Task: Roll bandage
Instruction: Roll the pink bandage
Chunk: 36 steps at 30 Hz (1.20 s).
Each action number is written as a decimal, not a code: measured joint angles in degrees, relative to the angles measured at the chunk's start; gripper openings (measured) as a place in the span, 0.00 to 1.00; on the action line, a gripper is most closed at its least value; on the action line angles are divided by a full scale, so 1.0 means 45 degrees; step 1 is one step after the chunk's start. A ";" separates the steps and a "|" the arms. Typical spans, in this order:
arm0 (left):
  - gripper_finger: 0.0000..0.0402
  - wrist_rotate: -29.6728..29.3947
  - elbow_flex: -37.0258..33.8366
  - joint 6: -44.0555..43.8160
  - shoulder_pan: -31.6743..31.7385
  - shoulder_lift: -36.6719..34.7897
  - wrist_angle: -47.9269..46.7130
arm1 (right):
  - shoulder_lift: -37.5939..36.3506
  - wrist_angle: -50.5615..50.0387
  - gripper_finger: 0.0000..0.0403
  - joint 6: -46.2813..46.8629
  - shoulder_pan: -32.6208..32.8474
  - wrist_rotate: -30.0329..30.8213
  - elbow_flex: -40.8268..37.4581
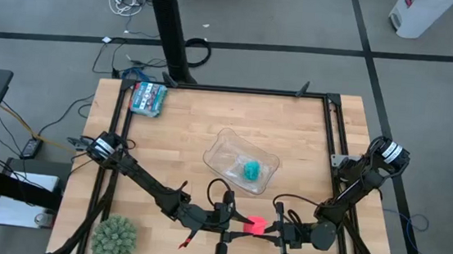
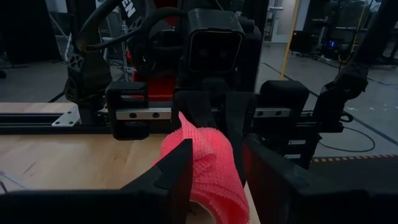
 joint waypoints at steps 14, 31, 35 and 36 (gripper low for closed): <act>0.37 -0.0117 0.0000 -0.0393 0.0039 0.0000 0.0039 | 0.0000 -0.0022 0.02 -0.0012 0.0005 0.0000 0.0000; 0.37 -0.0117 0.0000 -0.0288 0.0044 0.0000 -0.0001 | 0.0000 -0.0070 0.02 -0.0019 0.0005 0.0000 0.0000; 0.37 -0.0117 0.0000 -0.0104 0.0044 0.0000 0.0010 | 0.0000 -0.0112 0.02 -0.0019 0.0005 -0.0005 0.0000; 0.37 -0.0122 0.0000 0.0043 0.0044 0.0000 0.0038 | 0.0000 -0.0111 0.02 -0.0015 0.0005 -0.0005 0.0000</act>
